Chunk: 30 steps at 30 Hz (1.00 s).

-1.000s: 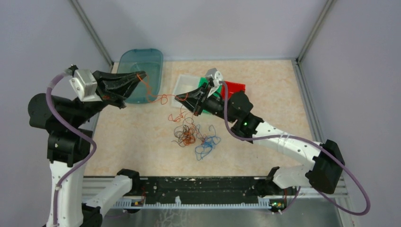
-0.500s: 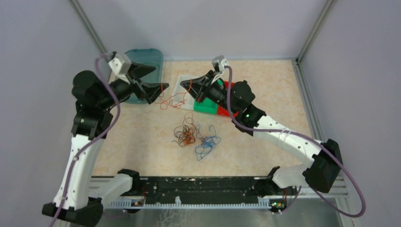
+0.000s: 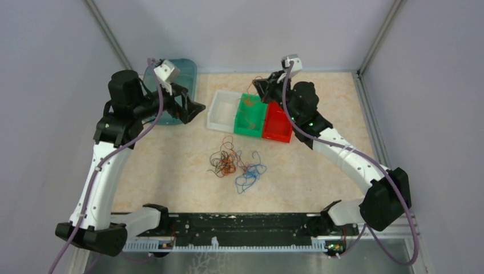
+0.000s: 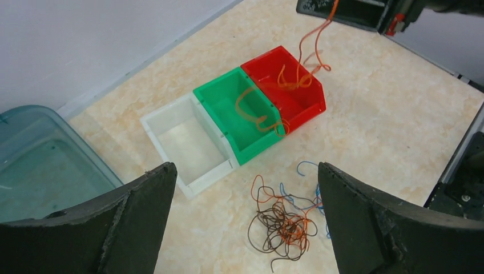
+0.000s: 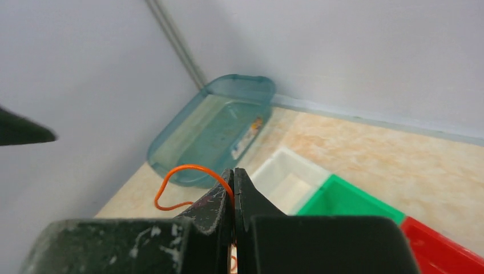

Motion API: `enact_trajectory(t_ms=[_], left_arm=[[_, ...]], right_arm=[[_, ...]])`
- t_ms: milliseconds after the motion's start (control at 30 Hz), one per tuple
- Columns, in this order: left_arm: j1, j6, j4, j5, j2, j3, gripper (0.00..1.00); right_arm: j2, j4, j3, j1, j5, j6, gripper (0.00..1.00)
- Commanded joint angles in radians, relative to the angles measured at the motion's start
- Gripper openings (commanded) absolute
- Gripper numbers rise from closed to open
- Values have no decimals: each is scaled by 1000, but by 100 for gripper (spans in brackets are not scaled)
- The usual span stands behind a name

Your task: Untangle the cables

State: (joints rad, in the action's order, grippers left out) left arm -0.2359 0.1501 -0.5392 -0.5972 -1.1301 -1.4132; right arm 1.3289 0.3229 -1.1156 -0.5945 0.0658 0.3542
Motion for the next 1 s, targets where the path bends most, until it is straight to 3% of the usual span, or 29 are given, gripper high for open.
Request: enact_trajectory(t_ms=[0, 967], left_arm=[[-5, 100, -127, 35, 8, -34, 99], [-5, 82, -153, 27, 105, 54, 99]], right_arm=[[-14, -16, -9, 63, -61, -58, 0], [-41, -74, 71, 186, -219, -156, 0]])
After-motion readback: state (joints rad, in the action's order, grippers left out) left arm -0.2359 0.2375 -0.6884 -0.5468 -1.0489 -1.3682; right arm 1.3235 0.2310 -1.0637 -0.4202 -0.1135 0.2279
